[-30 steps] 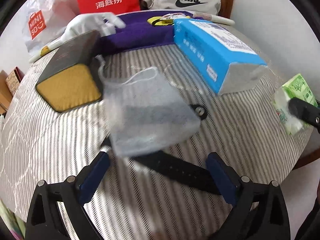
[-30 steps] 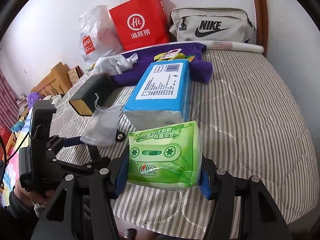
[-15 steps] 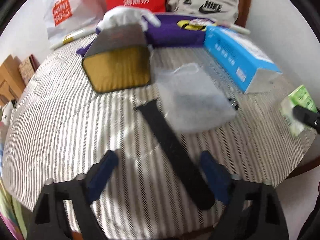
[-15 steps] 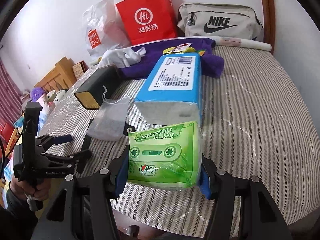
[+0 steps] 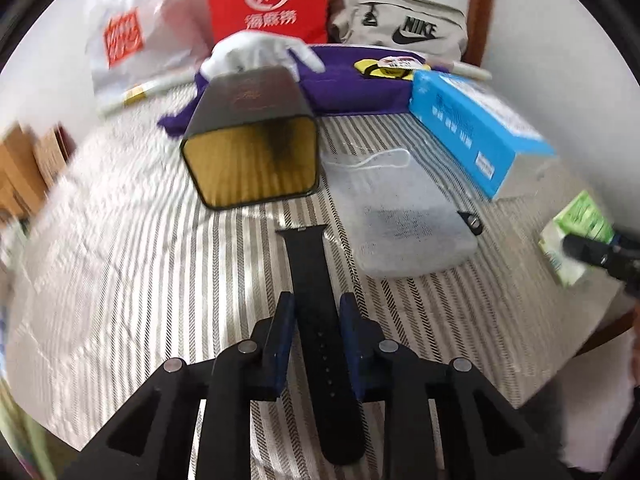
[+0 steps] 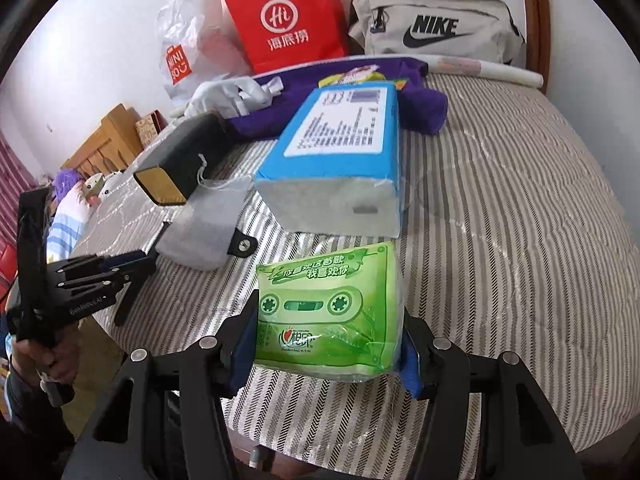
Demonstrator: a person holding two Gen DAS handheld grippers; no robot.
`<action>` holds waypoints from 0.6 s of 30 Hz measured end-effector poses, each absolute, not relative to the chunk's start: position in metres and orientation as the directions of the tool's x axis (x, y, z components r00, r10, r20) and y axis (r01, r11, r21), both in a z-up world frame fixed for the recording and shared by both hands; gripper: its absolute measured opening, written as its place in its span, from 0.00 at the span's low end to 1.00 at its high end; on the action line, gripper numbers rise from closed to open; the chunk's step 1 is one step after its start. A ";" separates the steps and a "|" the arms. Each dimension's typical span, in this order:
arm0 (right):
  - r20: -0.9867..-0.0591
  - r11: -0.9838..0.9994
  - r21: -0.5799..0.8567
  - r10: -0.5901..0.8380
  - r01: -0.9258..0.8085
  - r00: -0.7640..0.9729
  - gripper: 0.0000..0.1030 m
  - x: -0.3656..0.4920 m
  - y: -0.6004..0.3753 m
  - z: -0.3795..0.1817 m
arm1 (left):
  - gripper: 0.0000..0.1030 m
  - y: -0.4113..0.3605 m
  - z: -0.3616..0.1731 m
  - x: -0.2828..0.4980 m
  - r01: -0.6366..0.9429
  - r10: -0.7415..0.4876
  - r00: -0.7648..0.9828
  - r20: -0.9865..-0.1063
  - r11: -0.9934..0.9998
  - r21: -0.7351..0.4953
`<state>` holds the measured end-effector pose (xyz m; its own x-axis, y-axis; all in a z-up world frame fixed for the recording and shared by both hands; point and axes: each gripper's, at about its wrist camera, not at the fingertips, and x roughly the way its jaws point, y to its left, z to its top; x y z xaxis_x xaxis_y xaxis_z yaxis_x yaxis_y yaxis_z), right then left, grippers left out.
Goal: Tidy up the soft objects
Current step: 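Carry the black strap and green tissue pack over the purple towel with both grippers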
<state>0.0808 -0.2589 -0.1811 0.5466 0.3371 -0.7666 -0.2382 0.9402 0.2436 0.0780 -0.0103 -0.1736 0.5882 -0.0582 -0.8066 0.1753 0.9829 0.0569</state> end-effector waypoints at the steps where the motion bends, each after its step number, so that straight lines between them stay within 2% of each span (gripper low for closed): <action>1: -0.769 0.941 0.239 0.334 -0.240 0.544 0.56 0.081 -0.258 -0.183 | 0.23 -0.009 -0.174 0.079 0.161 -0.060 0.589 -0.806 0.986 0.044; 11: -0.773 0.938 0.247 0.343 -0.245 0.534 0.56 0.086 -0.255 -0.196 | 0.20 0.008 -0.172 0.085 0.159 -0.148 0.578 -0.803 0.985 -0.068; 18: -0.777 0.941 0.239 0.334 -0.241 0.533 0.56 0.085 -0.254 -0.187 | 0.19 0.017 -0.165 0.081 0.152 -0.160 0.583 -0.797 0.985 -0.086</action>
<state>0.0855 -0.2540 -0.1866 0.5332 0.3340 -0.7773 -0.2415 0.9406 0.2386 0.0811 0.0170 -0.1648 0.5827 -0.1596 -0.7968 0.1516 0.9847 -0.0864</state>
